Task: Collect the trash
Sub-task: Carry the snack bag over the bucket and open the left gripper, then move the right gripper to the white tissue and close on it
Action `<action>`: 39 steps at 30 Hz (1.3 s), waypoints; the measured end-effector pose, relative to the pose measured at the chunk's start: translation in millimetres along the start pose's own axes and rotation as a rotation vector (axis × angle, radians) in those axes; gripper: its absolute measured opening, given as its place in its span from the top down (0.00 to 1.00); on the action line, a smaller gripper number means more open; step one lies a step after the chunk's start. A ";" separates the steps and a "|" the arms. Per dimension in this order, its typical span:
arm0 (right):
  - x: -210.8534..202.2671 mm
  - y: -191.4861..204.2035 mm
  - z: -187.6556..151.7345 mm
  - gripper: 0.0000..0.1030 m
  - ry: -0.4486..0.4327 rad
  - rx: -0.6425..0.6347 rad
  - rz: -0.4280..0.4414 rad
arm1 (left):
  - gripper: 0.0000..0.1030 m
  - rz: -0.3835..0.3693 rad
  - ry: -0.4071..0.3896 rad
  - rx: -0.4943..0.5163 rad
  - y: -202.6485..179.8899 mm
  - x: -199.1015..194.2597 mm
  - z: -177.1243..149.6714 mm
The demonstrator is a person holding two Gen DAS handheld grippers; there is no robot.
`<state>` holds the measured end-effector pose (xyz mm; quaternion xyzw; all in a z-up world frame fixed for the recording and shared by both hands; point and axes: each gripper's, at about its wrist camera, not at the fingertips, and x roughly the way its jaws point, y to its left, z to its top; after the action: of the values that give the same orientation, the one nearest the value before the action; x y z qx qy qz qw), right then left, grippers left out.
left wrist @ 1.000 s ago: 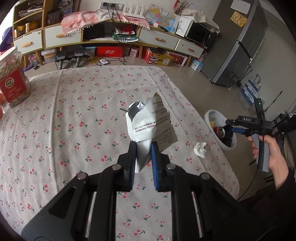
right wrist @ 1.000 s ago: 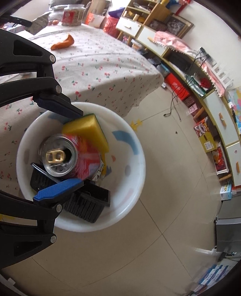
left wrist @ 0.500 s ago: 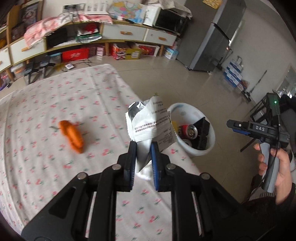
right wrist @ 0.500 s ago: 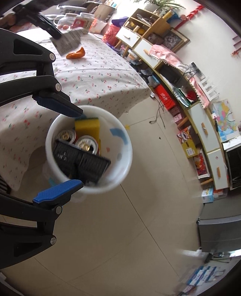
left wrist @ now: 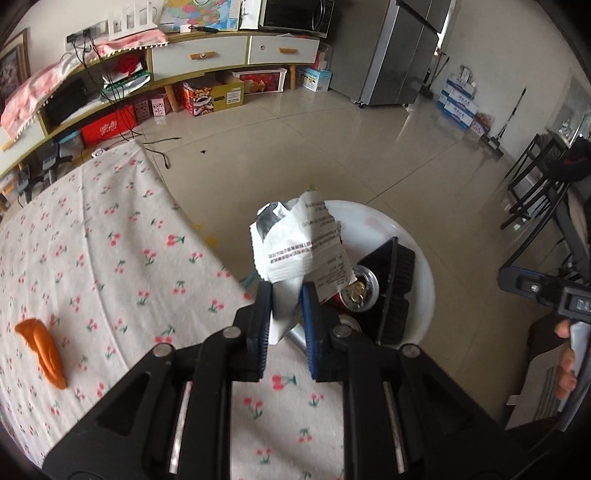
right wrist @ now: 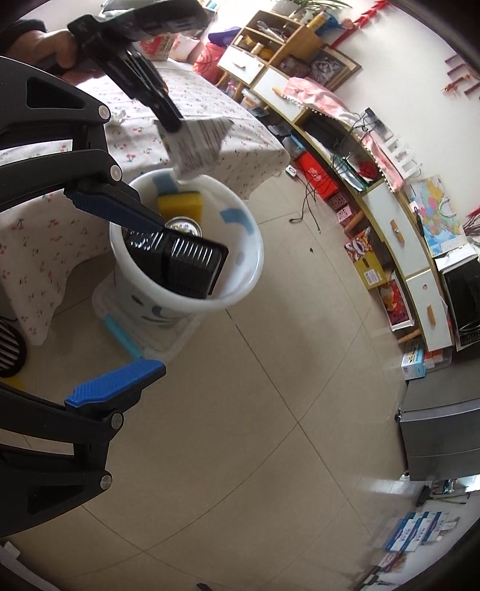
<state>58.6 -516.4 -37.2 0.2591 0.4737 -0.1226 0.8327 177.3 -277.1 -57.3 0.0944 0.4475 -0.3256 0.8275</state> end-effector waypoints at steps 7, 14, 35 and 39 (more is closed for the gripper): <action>-0.4 -0.5 -0.6 0.30 0.000 -0.009 0.000 | 0.78 0.069 0.017 0.020 -7.4 17.7 -1.1; -2.8 4.4 0.2 0.29 -0.011 -0.013 0.008 | 0.58 0.059 0.006 0.007 -10.1 10.8 -2.4; 4.0 64.6 -4.6 0.28 -0.005 -0.117 0.024 | 0.20 0.076 -0.047 -0.136 74.6 -75.7 -40.0; 7.3 90.4 -10.6 0.26 -0.001 -0.157 0.035 | 0.19 0.113 -0.042 -0.158 93.5 -89.6 -57.2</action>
<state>95.4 -434.7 -19.3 0.2014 0.4767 -0.0707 0.8528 162.0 -138.8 -31.3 0.0470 0.4483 -0.2437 0.8587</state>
